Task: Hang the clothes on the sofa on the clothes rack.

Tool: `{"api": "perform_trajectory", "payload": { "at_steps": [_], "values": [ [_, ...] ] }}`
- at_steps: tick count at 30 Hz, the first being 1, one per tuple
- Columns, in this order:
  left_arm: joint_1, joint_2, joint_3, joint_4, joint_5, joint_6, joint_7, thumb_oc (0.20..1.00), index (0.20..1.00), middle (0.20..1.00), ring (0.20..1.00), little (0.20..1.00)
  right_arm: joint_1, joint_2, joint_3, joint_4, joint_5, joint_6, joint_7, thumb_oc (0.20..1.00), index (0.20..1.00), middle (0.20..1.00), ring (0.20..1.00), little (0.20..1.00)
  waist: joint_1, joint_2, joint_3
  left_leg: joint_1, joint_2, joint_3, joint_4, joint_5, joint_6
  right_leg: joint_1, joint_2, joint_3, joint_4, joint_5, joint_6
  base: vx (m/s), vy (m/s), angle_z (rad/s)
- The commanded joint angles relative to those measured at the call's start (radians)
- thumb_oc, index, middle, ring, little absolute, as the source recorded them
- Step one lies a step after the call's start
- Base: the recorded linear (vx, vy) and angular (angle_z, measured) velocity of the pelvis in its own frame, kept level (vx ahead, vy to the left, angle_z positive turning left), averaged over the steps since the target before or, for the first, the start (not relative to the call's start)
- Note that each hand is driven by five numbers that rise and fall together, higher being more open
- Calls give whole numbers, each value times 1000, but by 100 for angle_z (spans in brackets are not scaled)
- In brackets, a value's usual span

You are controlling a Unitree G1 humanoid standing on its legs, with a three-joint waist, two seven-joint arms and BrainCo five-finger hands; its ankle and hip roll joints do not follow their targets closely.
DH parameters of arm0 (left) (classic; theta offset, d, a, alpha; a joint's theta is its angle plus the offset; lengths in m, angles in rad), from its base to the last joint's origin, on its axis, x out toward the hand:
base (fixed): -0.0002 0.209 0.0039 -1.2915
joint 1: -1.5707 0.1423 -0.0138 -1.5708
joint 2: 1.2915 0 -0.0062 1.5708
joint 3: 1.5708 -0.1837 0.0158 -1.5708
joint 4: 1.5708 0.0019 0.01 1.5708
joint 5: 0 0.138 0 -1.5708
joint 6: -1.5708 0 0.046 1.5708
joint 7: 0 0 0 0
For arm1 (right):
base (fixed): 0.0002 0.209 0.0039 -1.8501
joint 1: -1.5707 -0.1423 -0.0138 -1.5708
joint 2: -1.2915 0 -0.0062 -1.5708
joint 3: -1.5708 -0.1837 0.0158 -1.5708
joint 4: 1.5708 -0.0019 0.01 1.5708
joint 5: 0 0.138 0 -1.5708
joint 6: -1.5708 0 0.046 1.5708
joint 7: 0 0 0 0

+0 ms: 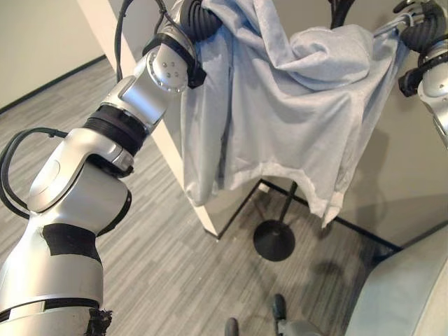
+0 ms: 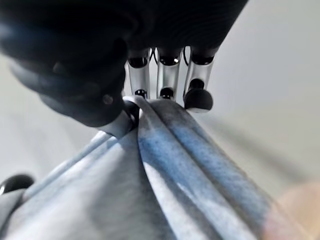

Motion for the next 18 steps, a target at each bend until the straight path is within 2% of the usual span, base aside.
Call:
{"api": "perform_trajectory", "payload": {
  "at_steps": [1, 12, 18],
  "values": [
    [-48, 59, 38, 44, 32, -32, 54, 200, 200, 200, 200, 200, -23, -112, -86, -18, -50, -54, -90, 200, 200, 200, 200, 200, 14, 41, -29, 36, 66, 41, 4, -57, -73, 63, -77, 2, 12, -120, 186, 16, 30, -3],
    [8, 68, 86, 1, 55, -30, 66, 200, 200, 200, 200, 200, 214, -127, -281, -88, -99, -55, -125, 200, 200, 200, 200, 200, -1, 51, -28, 56, 64, 60, 4, -70, -63, 75, -83, 15, 12, -121, 189, 7, 14, -5],
    [29, 57, 99, -8, 59, -30, 66, 200, 200, 200, 200, 200, 275, -118, -294, -74, -122, -50, -104, 200, 200, 200, 200, 200, -3, 49, -22, 60, 65, 64, 4, -72, -61, 75, -84, 18, 12, -123, 188, -5, -1, -4]
  ]
}}
